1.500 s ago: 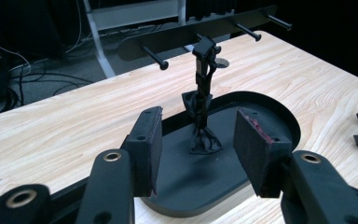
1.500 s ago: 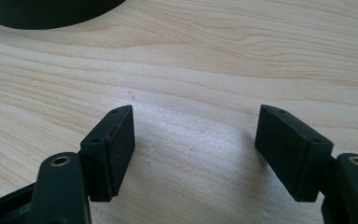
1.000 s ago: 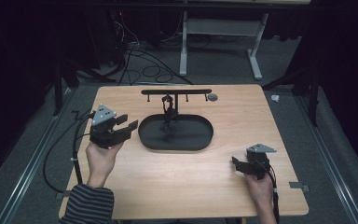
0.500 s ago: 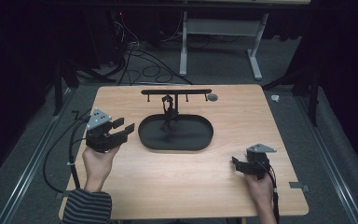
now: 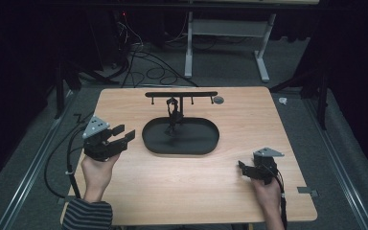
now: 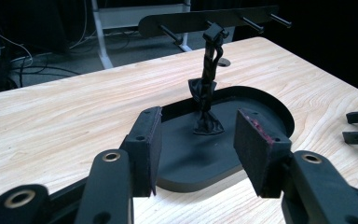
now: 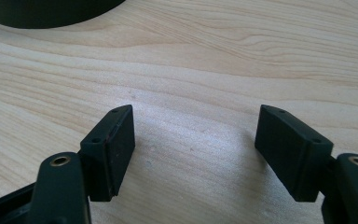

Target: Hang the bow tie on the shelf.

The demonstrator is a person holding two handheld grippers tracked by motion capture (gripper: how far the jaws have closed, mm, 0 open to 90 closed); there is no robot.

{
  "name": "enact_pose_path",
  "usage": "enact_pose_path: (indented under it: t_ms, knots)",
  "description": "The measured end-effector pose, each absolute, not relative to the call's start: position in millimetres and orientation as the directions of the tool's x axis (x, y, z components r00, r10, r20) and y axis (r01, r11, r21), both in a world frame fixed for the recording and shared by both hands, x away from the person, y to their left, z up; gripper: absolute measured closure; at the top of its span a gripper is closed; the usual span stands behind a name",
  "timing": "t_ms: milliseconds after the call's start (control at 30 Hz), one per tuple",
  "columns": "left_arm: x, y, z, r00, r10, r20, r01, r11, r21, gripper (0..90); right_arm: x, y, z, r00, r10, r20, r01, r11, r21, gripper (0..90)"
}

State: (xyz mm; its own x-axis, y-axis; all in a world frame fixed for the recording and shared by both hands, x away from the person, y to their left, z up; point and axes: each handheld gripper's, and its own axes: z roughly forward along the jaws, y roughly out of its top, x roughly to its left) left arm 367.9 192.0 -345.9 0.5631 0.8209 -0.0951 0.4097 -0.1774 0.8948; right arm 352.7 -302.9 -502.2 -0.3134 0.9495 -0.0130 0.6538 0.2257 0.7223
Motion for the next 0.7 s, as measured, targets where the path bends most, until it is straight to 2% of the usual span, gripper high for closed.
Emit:
enact_pose_path:
  t_ms: [700]
  knots:
    - [354,211,-355,0.518,0.849,-0.104,0.424,-0.150,0.893,50.3,353,-303,-502,-0.314,0.949,-0.013,0.654,0.226,0.722,29.8]
